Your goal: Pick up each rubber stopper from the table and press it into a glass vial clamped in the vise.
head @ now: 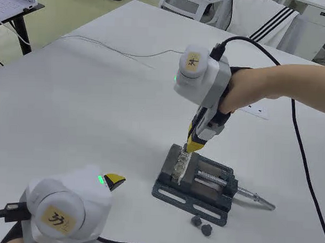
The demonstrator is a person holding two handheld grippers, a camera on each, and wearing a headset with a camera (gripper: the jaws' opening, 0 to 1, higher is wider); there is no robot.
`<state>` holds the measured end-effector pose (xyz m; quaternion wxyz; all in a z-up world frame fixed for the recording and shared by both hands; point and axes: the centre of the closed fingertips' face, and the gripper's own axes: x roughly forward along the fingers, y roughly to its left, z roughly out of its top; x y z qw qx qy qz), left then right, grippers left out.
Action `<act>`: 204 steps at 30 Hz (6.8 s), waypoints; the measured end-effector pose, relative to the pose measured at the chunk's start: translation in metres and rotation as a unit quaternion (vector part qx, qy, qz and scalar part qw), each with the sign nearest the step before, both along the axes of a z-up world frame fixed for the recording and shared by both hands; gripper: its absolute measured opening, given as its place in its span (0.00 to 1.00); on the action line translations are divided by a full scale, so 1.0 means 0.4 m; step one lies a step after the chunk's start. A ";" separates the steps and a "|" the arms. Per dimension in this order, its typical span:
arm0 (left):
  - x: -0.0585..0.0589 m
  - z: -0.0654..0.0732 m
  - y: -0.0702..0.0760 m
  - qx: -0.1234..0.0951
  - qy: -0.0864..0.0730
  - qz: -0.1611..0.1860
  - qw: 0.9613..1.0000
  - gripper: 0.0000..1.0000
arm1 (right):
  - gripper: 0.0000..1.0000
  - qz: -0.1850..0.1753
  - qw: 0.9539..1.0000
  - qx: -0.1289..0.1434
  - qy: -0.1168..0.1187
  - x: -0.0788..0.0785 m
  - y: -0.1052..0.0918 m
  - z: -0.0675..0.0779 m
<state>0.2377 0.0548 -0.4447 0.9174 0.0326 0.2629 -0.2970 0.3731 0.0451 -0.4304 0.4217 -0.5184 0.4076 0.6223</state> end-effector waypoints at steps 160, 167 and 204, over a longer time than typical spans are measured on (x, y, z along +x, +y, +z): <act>0.033 0.083 0.000 0.014 -0.027 -0.007 0.999 0.83 | 0.54 -0.114 0.976 0.182 -0.030 -0.048 -0.083 0.022; 0.030 0.086 0.008 0.021 -0.029 -0.012 0.999 0.83 | 0.54 -0.125 0.973 0.191 -0.025 -0.095 -0.121 0.008; -0.002 0.055 -0.014 0.012 -0.017 -0.018 1.000 0.81 | 0.19 -0.149 0.972 0.183 -0.008 -0.262 -0.241 -0.087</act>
